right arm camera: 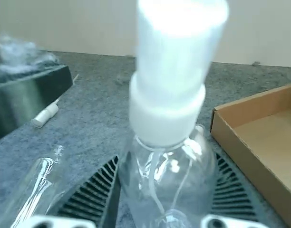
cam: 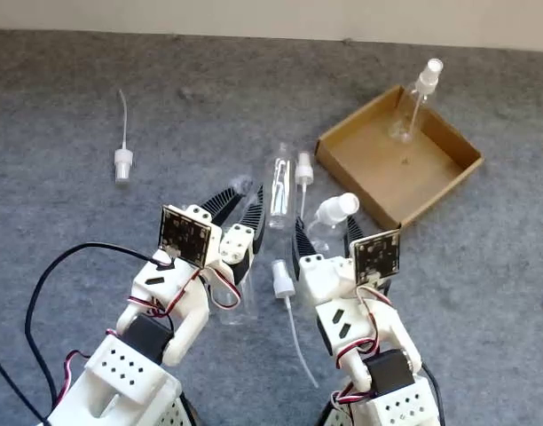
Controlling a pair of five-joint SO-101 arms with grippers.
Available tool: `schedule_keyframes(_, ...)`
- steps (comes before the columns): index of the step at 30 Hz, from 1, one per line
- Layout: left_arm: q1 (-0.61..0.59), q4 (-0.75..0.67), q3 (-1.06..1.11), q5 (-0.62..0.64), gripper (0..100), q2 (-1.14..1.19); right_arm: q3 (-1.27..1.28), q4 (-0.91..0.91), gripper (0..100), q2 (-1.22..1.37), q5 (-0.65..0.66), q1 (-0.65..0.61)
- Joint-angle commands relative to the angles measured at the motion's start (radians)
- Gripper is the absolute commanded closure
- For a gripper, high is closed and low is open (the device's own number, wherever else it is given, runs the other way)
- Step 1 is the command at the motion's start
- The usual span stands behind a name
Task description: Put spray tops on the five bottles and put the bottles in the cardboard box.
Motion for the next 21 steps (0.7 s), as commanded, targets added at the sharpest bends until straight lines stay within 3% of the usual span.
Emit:
schedule_keyframes(1, -0.010, -0.017, -0.004, -0.002, 99, -0.019, 0.110, -0.019, 79.7, -0.002, 0.021, -0.013)
schedule_keyframes(7, -0.010, -0.017, -0.004, -0.002, 99, -0.019, 0.094, 0.111, 79.7, -0.002, 0.020, -0.010)
schedule_keyframes(21, -0.010, -0.017, -0.004, -0.003, 99, -0.019, 0.031, 0.102, 79.7, -0.012, -0.034, 0.022)
